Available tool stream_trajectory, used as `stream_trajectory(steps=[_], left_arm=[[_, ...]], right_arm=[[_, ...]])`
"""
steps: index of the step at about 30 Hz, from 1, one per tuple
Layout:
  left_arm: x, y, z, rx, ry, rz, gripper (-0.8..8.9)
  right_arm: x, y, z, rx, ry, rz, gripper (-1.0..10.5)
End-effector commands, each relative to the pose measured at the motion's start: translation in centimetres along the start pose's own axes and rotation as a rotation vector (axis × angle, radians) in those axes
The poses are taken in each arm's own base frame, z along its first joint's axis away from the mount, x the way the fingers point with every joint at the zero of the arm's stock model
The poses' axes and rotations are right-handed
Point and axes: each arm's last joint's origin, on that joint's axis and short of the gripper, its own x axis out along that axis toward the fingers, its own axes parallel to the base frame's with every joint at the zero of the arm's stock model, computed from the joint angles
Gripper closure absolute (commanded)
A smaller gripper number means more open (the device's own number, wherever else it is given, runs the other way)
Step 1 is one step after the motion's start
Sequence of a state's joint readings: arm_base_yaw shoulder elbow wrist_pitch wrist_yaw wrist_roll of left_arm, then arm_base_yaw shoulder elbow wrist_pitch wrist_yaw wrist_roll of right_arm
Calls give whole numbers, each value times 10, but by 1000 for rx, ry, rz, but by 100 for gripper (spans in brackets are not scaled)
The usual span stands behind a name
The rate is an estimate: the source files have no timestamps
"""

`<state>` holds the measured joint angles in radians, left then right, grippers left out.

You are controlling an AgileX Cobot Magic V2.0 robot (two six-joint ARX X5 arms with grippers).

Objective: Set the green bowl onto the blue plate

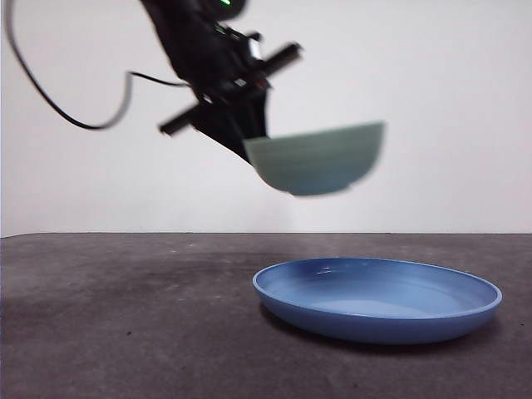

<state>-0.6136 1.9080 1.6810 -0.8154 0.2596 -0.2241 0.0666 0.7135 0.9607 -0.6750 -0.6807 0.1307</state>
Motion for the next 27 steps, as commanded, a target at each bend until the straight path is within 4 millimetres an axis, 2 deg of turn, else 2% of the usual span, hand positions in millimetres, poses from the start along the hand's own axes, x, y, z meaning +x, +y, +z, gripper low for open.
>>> stream_trajectory(steps=[1,5,8,18,21,24,27], left_arm=[[29,-11,1,19,52,-10,804],[69,-20,-10,39,146,-7,804],[86,-20,-15,41,188,-2,804],[90,-20,-16,67,195,-1,790],[89,-19,-16,65,194,-1,639],[84,-21,-12,65,192,-1,424],[63,-28,-3,78,161,-10,393]], right_arm=[[-2,2,4,-22,-15,5,427],[-2,2,4,-22,-15,5,427],[-2,2,4,-22,-15,5,427],[-2,2,4,-22,-15,5,427],[-2,2,4,-22,-15,5,427],[-2,2,4,-22,-15,5,427],[-2,2,4,-23,-15,5,427]])
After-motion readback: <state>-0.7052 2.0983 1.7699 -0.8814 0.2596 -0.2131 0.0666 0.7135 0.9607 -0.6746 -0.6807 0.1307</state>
